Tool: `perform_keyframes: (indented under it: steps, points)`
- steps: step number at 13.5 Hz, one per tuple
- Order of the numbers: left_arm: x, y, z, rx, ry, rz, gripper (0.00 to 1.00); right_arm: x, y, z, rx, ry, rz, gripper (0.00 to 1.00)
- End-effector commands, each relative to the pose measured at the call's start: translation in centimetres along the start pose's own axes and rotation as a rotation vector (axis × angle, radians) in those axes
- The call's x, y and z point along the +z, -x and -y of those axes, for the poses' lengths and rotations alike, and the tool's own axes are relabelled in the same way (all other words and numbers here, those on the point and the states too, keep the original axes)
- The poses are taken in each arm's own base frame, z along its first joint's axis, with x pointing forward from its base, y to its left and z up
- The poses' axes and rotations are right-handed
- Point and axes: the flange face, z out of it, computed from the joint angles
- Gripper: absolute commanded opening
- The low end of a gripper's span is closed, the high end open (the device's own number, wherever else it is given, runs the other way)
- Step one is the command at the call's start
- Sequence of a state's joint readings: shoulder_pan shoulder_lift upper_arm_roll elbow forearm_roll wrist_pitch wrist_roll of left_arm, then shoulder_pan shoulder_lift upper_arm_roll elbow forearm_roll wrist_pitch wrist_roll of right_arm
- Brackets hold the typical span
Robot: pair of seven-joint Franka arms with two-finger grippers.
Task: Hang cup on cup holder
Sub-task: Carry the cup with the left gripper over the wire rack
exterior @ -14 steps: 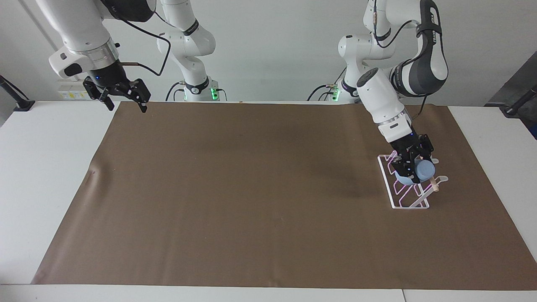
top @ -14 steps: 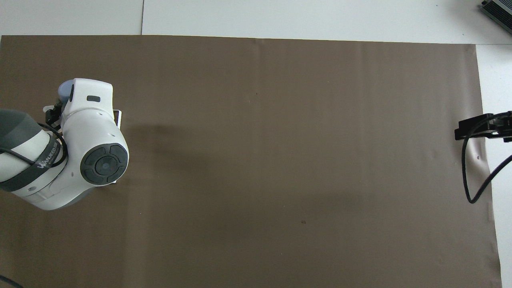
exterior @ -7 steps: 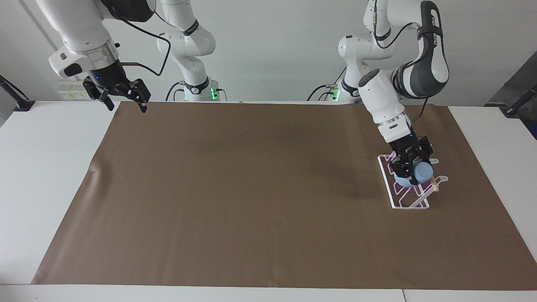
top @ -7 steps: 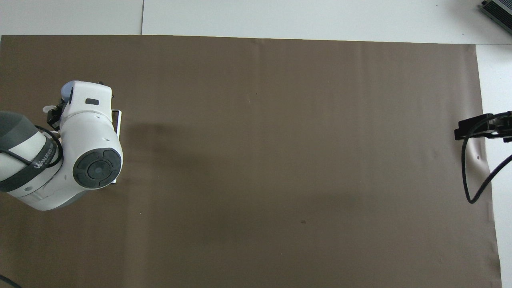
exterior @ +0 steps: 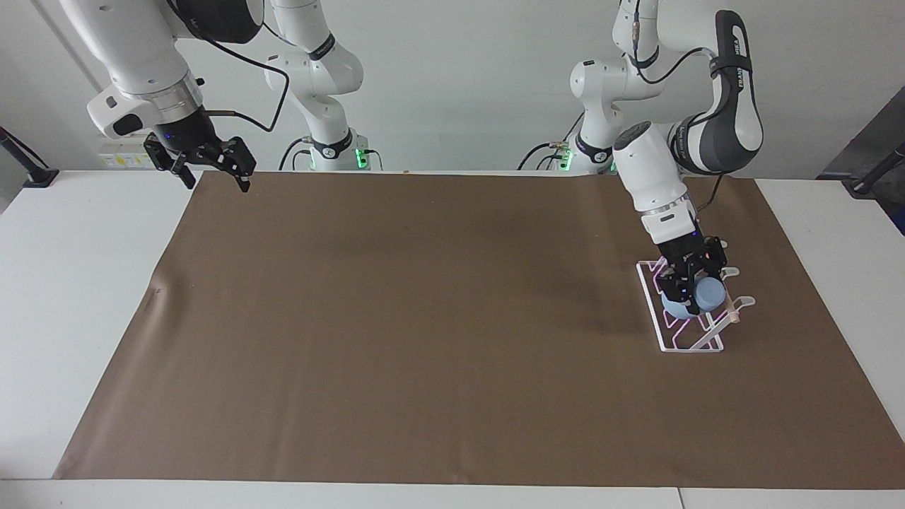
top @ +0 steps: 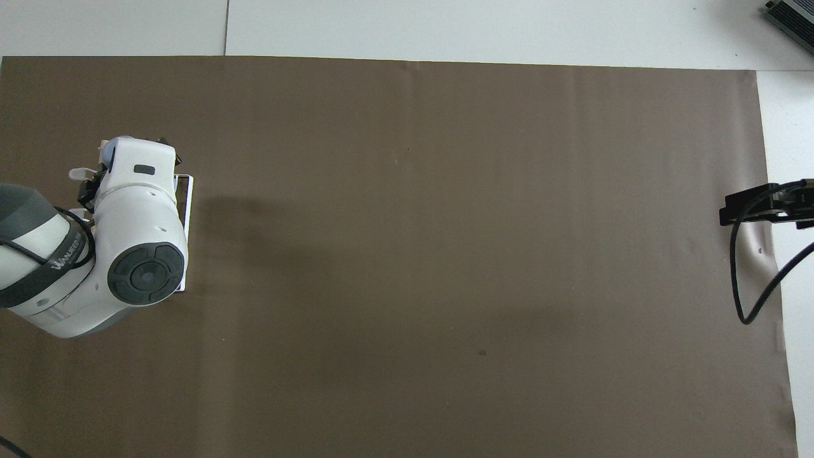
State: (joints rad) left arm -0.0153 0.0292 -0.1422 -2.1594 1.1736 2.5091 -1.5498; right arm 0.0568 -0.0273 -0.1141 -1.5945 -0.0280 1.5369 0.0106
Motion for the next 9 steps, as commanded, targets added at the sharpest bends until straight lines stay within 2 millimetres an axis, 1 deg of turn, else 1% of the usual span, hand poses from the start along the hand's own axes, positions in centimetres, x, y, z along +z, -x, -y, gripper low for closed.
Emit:
perform_keyframes:
  steps: [1,2,3,4,7,9]
  points:
    - [-0.60,0.55,0.83,0.034,0.015,-0.010,0.35,-0.03,0.85,-0.31,0.001,0.012,-0.012,1.00]
    - [-0.64,0.49,0.88,0.038,0.012,-0.011,0.63,0.03,0.83,-0.39,0.002,0.012,-0.012,1.00]
    - [-0.68,0.52,0.82,0.057,0.013,-0.012,0.98,0.03,0.83,-0.39,0.001,0.012,-0.012,1.00]
    - [-0.68,0.52,0.82,0.078,0.013,-0.012,1.00,0.11,0.84,-0.55,0.002,0.011,-0.010,1.00]
    - [-0.71,0.48,0.80,0.103,0.008,-0.013,1.00,0.39,0.93,-0.55,0.004,0.011,-0.009,1.00]
    - [-0.80,0.01,0.73,0.093,0.007,-0.016,1.00,0.35,0.88,-0.55,0.004,0.011,-0.013,1.00]
